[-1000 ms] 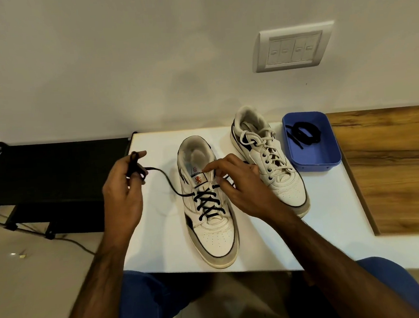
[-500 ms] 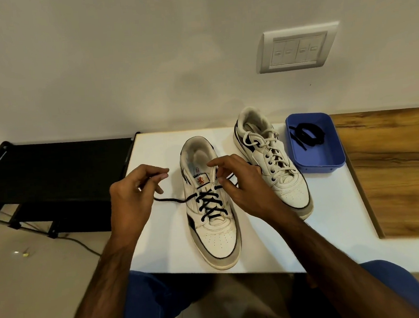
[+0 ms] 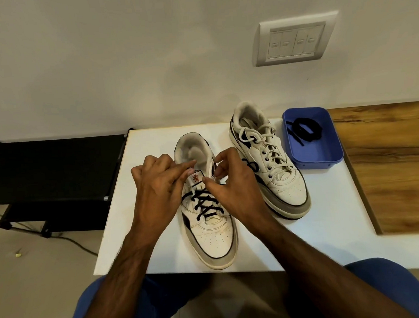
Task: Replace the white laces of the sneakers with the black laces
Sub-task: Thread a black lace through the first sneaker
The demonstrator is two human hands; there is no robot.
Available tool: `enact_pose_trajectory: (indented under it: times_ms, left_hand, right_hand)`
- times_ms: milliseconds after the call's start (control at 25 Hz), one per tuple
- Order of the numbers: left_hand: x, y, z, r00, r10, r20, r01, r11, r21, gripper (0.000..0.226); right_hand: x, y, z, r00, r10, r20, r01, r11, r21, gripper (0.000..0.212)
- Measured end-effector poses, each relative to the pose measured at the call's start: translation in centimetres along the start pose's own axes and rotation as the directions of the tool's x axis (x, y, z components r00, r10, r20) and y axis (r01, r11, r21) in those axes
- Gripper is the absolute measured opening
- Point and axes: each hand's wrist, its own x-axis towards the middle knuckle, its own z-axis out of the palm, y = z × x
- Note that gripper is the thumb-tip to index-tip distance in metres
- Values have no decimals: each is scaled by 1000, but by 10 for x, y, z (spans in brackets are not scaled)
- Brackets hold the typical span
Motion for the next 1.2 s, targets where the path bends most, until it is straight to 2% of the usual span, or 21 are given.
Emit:
enact_pose_trajectory:
  times_ms: [120,240,480,640,1000,1200]
  left_hand:
    - [-2,-3,7,996,5,94,0,999,-54,35]
    - [-4,0,13,992,44,122,-39,998,-44,42]
    - [-1,10,25,996,-86,35,91,981,-172,17]
    - [-2,14,32,993,-106,54,111,989,-93,11]
    - [-2,17,36,997,-77,29,78,996,-43,13]
    - [0,19,37,1000,-10,11,10,1000,-15,10]
  right_hand:
    - [-2,1,-1,990,138,-39,-136,989,59,26]
    - [-3,4,-5,975,218,-49,-210,968,134,19]
    - [-3,14,-9,941,338,-10,-311,877,368,10]
    - [-5,17,-9,943,333,19,-305,837,454,12]
    - [-5,15,-9,947,320,11,-292,850,437,13]
    - [-5,17,-7,956,292,-1,-267,878,397,13]
